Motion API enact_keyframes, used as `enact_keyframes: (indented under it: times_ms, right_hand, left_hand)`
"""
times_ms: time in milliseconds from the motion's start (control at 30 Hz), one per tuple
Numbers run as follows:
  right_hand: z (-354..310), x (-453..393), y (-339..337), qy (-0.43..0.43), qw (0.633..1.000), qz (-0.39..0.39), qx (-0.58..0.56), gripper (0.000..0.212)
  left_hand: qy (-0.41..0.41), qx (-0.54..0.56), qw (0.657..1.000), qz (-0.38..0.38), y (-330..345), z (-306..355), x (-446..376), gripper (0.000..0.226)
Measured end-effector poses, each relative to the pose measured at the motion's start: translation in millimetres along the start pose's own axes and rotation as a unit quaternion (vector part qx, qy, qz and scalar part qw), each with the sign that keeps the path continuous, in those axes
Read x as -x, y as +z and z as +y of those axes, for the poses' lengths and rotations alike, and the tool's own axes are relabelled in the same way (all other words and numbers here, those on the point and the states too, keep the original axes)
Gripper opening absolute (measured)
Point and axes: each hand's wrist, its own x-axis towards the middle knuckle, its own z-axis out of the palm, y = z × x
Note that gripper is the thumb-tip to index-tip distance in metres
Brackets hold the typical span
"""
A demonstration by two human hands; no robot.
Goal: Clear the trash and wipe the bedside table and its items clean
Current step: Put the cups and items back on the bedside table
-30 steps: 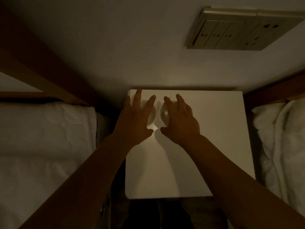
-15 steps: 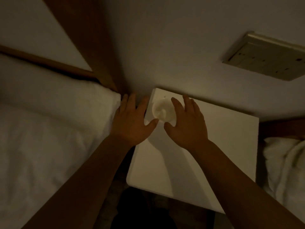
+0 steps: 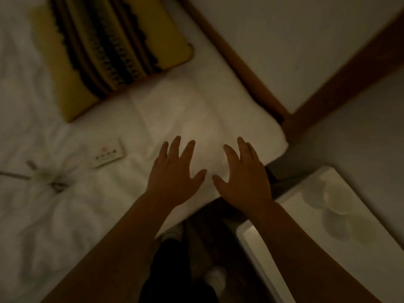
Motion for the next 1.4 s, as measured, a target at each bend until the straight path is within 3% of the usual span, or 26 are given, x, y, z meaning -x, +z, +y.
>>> enact_keyframes:
  times_ms: [300,600,800,900,1033,1133,1233,1400]
  right_hand:
    - [-152,-23,77,-0.136,0.988,-0.069,0.039,0.080]
    - [-259,-31,139,-0.164,0.978,-0.108,0.069,0.077]
    - [-286,-56,160,-0.141,0.977,-0.128,0.098,0.074]
    - [-292,-75,167,-0.136,0.977,-0.130,0.096,0.069]
    - [-291,-102,176,-0.148,0.977,-0.119,0.096,0.050]
    - [-289,-122,179,-0.147,0.978,-0.119,0.089,0.040]
    - [-287,-144,181,-0.166,0.974,-0.116,0.099,0.040]
    - [-282,-169,178,-0.178,0.956,-0.206,0.110,0.057]
  left_hand:
    - [-0.139,0.031,0.990,0.023,-12,-147,77,0.084]
    - [-0.212,0.066,0.975,0.016,-3,-269,119,0.076]
    - [-0.238,0.090,0.964,0.083,-11,-313,106,0.039]
    - [-0.273,0.107,0.950,0.110,-14,-335,93,0.047]
    - [-0.235,0.186,0.950,0.093,-9,-354,72,0.063]
    - [-0.221,0.208,0.951,0.054,-5,-362,57,0.050]
    - [-0.205,0.232,0.947,0.087,-5,-364,49,0.034]
    - [-0.180,0.264,0.944,0.078,-9,-361,46,0.042]
